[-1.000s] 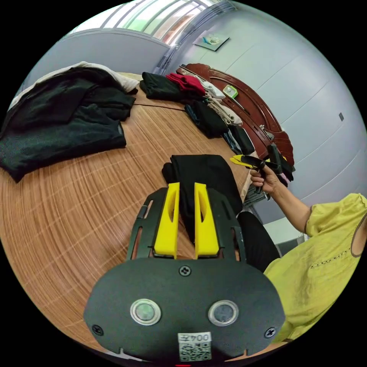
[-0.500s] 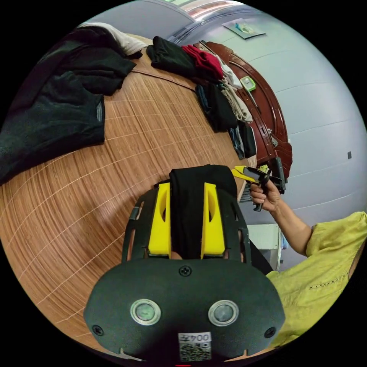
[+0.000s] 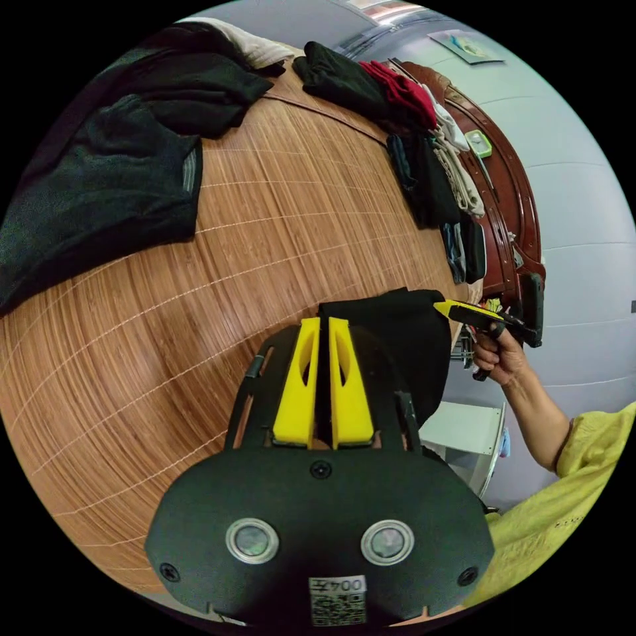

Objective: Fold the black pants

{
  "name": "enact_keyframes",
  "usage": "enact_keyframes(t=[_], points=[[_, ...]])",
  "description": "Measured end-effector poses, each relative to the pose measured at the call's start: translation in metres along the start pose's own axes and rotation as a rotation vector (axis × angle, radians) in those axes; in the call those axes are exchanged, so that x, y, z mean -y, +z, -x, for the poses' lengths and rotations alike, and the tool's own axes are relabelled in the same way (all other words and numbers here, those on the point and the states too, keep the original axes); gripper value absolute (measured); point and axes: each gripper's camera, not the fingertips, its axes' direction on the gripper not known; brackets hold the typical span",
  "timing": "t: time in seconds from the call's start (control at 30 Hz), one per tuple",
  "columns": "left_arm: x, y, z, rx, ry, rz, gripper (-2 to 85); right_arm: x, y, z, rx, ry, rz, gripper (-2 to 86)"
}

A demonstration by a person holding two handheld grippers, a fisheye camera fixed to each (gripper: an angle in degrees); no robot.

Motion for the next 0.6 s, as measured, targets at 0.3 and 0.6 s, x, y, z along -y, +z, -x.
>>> enact_keyframes(t=[0.3,0.6], points=[[0.002,-0.028,0.009,0.022,-0.029,-0.152,3.1,-0.012,0.008,-0.062,0.309,0.193,-0.056,9.9],[-0.108,-0.067,0.015,-0.201,-0.037,-0.029,12.7,-0.137,0.022,0.001,0.081,-0.021,0.107,14.8]])
